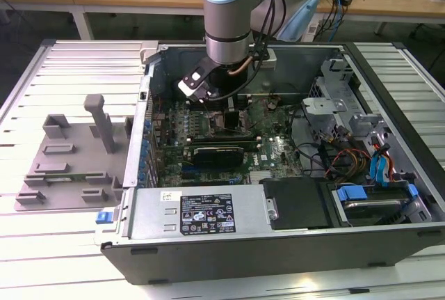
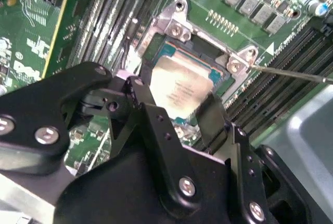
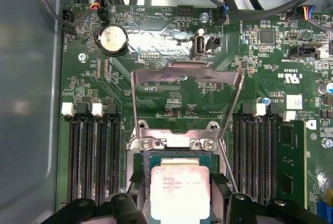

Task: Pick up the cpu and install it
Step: 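Place the cpu into insertion slot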

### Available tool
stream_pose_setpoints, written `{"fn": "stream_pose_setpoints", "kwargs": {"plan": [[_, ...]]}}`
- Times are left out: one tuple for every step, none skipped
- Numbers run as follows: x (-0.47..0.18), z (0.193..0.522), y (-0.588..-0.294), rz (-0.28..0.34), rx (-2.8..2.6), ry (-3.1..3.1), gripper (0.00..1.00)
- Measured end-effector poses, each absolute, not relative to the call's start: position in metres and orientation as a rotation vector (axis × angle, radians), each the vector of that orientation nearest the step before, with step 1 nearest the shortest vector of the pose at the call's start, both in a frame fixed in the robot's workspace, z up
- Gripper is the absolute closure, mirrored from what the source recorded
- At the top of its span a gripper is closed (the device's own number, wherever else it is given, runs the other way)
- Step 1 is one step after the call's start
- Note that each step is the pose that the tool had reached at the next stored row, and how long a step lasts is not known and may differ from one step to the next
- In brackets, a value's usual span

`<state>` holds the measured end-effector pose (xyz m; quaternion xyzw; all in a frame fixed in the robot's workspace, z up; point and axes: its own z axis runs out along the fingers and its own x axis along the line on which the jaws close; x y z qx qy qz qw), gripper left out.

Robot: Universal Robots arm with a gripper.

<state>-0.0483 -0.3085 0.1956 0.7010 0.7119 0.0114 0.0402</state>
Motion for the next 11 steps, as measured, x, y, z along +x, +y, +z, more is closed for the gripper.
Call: {"fn": "stream_pose_setpoints", "kwargs": {"plan": [[-0.0483, 0.1957, -0.3086, 0.045, 2.152, 2.186, 0.39], [-0.0484, 0.1956, -0.3085, 0.052, 2.156, 2.188, 0.39], [-0.0484, 0.1956, -0.3085, 0.052, 2.157, 2.187, 0.39], [-0.0483, 0.1959, -0.3086, 0.052, 2.161, 2.183, 0.39], [-0.0483, 0.1961, -0.3086, 0.052, 2.166, 2.178, 0.39], [-0.0483, 0.1963, -0.3086, 0.051, 2.175, 2.169, 0.39], [-0.0483, 0.1966, -0.3086, 0.051, 2.184, 2.16, 0.39], [-0.0484, 0.1968, -0.3086, 0.052, 2.185, 2.159, 0.39], [-0.0484, 0.1969, -0.3086, 0.052, 2.186, 2.159, 0.39], [-0.0481, 0.197, -0.3086, 0.053, 2.186, 2.16, 0.39], [-0.0477, 0.197, -0.3086, 0.054, 2.185, 2.161, 0.39]]}}
